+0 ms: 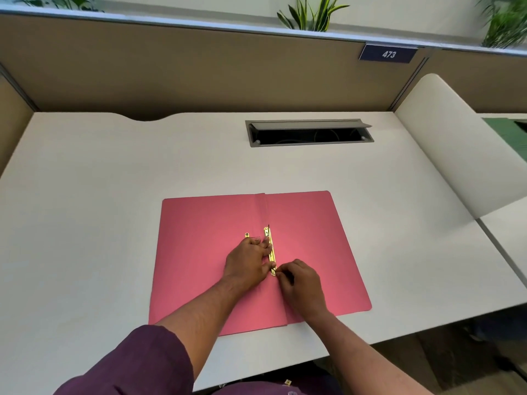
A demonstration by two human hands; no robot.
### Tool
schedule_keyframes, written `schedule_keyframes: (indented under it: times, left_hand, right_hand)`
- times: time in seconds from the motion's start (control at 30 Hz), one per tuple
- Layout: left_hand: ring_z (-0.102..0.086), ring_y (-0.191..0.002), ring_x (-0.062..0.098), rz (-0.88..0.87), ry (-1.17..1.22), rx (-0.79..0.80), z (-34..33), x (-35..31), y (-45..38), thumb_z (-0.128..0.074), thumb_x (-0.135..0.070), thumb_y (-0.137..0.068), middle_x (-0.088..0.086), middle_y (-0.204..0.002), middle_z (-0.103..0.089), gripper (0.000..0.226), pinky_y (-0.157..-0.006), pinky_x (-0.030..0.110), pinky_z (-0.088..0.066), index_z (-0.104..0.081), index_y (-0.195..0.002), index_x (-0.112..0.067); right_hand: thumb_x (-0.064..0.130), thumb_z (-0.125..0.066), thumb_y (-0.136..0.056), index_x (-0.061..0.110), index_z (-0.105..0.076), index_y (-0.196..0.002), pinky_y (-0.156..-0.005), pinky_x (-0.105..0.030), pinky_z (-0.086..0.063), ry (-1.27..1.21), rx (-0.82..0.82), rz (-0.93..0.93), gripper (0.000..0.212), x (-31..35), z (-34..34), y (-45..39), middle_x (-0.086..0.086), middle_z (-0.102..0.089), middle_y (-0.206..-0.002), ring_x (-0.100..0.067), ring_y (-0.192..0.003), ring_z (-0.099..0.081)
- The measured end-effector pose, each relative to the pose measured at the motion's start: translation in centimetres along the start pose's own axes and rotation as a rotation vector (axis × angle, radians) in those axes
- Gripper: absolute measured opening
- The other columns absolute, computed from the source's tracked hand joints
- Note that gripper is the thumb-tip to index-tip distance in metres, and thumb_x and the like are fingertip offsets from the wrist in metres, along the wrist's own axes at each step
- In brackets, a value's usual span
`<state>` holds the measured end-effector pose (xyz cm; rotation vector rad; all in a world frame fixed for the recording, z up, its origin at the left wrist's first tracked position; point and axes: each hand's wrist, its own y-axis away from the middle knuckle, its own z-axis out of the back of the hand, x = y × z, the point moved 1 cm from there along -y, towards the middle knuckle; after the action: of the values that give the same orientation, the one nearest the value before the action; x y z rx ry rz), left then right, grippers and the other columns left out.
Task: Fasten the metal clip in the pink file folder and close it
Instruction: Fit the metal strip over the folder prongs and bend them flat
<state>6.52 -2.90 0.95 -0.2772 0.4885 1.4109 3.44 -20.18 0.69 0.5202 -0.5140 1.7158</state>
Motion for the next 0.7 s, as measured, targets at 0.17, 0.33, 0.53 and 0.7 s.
schedule_keyframes:
  times: [0.17,0.33,0.53,0.7]
  left_hand:
    - [-0.04,-0.134,0.007,0.003,-0.013,0.01,0.0,0.1,-0.2,-0.063,-0.05,-0.087,-0.022,-0.144,-0.051,0.052,-0.097,0.031,-0.05,-0.056,-0.135,-0.032]
    - [-0.041,-0.132,0.007,-0.01,-0.008,-0.003,-0.2,0.3,-0.2,-0.063,-0.045,-0.088,-0.024,-0.142,-0.052,0.047,-0.096,0.027,-0.047,-0.058,-0.133,-0.033]
    - [-0.043,-0.13,0.006,-0.004,0.02,-0.029,-0.4,0.5,-0.1,-0.063,-0.039,-0.09,-0.024,-0.138,-0.056,0.04,-0.093,0.027,-0.05,-0.061,-0.129,-0.033]
    - [-0.044,-0.129,0.007,-0.007,0.042,-0.045,-0.6,0.5,-0.2,-0.062,-0.032,-0.091,-0.022,-0.136,-0.058,0.038,-0.093,0.025,-0.05,-0.061,-0.129,-0.032]
  right_hand:
    - [0.011,-0.077,-0.084,0.013,-0.08,-0.088,-0.064,-0.03,-0.053,-0.037,-0.033,-0.027,0.005,0.1,-0.3,0.6,0.0,-0.071,-0.083,-0.013,-0.069,-0.063]
    - [0.009,-0.081,-0.083,0.011,-0.08,-0.083,-0.06,-0.035,-0.056,-0.055,-0.068,0.0,0.002,0.3,-1.2,2.4,0.0,-0.069,-0.081,-0.015,-0.065,-0.065]
    - [0.013,-0.082,-0.086,0.013,-0.083,-0.089,-0.059,-0.022,-0.052,-0.109,-0.048,-0.017,0.004,0.1,-1.2,3.1,0.003,-0.067,-0.08,-0.008,-0.064,-0.062]
    - [0.015,-0.078,-0.088,0.02,-0.082,-0.087,-0.066,-0.03,-0.059,-0.228,-0.031,-0.234,0.006,-0.4,-0.5,1.5,0.009,-0.076,-0.077,-0.008,-0.068,-0.069]
